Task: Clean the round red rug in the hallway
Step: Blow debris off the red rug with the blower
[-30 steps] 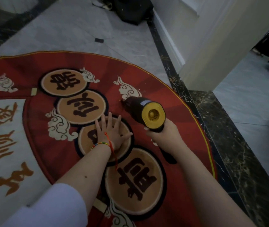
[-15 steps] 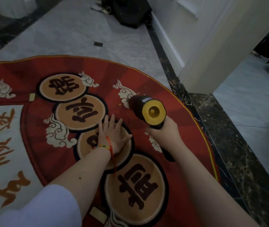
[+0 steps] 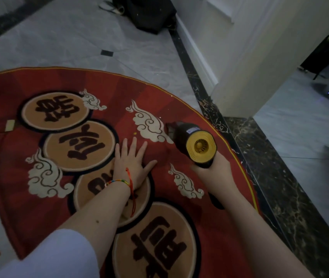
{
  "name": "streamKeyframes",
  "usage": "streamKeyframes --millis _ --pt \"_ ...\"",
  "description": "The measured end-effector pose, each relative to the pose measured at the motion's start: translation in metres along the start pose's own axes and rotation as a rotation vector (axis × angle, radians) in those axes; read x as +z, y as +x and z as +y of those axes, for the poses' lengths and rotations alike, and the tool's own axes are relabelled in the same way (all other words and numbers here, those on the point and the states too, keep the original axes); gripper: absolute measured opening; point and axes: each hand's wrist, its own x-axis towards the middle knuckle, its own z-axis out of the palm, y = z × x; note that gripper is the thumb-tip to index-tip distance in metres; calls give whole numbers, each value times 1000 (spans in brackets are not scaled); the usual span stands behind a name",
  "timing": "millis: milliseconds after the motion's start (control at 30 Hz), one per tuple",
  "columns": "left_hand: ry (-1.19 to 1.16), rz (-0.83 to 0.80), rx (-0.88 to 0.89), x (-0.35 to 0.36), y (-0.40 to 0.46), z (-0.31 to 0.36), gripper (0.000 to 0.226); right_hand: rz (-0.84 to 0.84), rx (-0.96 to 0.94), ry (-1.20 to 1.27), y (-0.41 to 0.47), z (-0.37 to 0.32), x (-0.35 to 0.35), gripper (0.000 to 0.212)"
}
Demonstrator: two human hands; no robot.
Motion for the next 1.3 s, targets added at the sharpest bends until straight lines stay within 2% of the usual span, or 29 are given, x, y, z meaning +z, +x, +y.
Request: streamKeyframes --millis 100,300,567,933,1167,1300 --pt "2 66 -5 3 -2 0 75 -21 -29 12 2 1 -1 30" --pt "20 33 -5 1 -3 1 75 -31 -33 21 36 -13 17 23" --pt "1 73 -13 3 -2 1 74 -77 -79 12 16 -8 6 33" --pt "15 39 -7 2 -1 1 75 -135 -131 17 10 -19 11 19" --pt "-1 35 10 4 -3 -1 75 -149 -96 27 -2 -23 13 20" --pt "-6 52 8 4 -2 -2 78 -175 -156 23 -8 -29 7 25"
